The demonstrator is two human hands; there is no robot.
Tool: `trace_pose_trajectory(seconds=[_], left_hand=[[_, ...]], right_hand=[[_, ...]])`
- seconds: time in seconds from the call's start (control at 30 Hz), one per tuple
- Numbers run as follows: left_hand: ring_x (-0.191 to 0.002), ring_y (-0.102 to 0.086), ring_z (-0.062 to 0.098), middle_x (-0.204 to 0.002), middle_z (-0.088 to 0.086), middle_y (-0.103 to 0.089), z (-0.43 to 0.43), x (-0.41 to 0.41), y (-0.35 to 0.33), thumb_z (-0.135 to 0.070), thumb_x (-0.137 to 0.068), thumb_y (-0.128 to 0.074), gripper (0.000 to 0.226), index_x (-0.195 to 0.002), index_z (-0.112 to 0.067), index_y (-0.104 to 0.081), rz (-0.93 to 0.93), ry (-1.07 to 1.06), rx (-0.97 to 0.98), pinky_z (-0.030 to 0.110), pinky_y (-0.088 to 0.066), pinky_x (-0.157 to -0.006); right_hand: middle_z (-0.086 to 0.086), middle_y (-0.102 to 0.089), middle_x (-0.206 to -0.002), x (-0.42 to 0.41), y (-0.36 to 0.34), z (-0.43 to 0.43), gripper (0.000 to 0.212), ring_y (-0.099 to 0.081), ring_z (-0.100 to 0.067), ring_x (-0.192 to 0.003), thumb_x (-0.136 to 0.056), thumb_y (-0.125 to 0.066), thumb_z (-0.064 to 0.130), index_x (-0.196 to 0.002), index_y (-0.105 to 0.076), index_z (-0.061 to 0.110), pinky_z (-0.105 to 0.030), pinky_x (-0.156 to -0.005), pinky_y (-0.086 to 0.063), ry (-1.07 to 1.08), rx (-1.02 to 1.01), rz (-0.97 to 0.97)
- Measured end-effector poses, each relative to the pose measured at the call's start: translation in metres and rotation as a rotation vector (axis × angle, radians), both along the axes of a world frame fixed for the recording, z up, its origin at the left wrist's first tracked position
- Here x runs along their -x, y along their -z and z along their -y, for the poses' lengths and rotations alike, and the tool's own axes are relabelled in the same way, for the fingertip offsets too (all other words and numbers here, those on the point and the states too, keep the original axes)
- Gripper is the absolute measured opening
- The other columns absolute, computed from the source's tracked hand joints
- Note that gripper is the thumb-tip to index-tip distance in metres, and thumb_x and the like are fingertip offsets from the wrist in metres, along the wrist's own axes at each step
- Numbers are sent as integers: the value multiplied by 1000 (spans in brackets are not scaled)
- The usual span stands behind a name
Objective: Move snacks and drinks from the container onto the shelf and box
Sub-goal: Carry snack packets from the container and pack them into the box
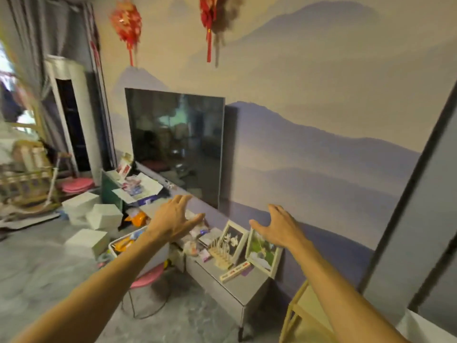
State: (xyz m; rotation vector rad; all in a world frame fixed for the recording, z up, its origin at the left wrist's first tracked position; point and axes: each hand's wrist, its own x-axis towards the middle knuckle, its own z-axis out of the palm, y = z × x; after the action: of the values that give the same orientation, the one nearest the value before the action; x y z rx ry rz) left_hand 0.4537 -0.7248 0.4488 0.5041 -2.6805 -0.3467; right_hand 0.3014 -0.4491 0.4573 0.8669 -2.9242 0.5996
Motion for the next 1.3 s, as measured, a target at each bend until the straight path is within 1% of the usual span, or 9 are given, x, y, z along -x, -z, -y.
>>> trace_pose_trajectory(seconds=[0.13,0.23,0.33,0.43,0.5,0.73,1.0,1.17,1.3], left_hand=[[-138,-53,27,-163,5,-42,75,-22,18,-92,-85,-35,96,-157,-28,-38,24,-108,-43,50,-50,-107],[-133,-55,26,-158,4,-48,121,-37,37,-87,-88,-43,89,-155,-29,-40,48,-170,-86,47,-52,-103],[-125,-59,24,-151,3,-53,161,-47,59,-89,-86,-44,90,-153,-28,-42,66,-250,-123,44,-55,-98],[-127,-57,24,-152,5,-52,196,-48,81,-95,-82,-36,99,-154,-28,-41,109,-318,-158,46,-54,-102],[-132,-54,26,-156,6,-49,218,-43,93,-93,-83,-38,98,-156,-28,-39,141,-361,-168,47,-53,-104],[-137,-52,24,-160,4,-46,292,12,123,-83,-90,-46,86,-158,-30,-37,199,-460,-165,46,-52,-106],[-133,-55,27,-158,5,-47,380,105,148,-88,-88,-43,93,-158,-27,-37,240,-532,-221,47,-52,-104],[-127,-58,25,-149,5,-55,429,144,176,-90,-85,-44,95,-154,-25,-42,279,-563,-277,43,-53,-97],[-123,-60,25,-145,4,-56,483,169,207,-97,-78,-44,103,-153,-27,-42,328,-575,-342,43,-55,-95]], right_hand=[[-8,-32,-170,8,17,105,103,-38,-32,-151,-89,-53,82,-164,-28,17,-50,-118,-41,-117,0,23],[-9,-35,-167,11,28,169,94,-42,-33,-147,-93,-53,77,-161,-34,16,-50,-114,-44,-207,-25,46],[-6,-39,-165,18,41,221,100,-47,-32,-142,-85,-49,84,-160,-35,20,-50,-108,-48,-269,-42,71],[-5,-44,-161,34,59,269,93,-50,-32,-138,-88,-51,80,-156,-39,19,-48,-104,-50,-350,-73,83],[-4,-47,-159,44,71,301,100,-51,-32,-138,-81,-47,87,-155,-41,21,-49,-106,-50,-389,-91,82],[-3,-48,-157,110,121,419,90,-50,-29,-138,-87,-54,83,-153,-43,22,-46,-102,-47,-534,-143,105],[-6,-55,-143,202,154,547,80,-56,-30,-126,-87,-57,79,-139,-50,19,-41,-86,-48,-657,-219,169],[-6,-50,-152,240,186,615,94,-53,-31,-134,-82,-54,83,-153,-41,22,-52,-102,-52,-695,-258,246],[-3,-51,-152,267,218,676,89,-55,-28,-131,-82,-58,80,-150,-45,24,-47,-99,-53,-717,-299,267]])
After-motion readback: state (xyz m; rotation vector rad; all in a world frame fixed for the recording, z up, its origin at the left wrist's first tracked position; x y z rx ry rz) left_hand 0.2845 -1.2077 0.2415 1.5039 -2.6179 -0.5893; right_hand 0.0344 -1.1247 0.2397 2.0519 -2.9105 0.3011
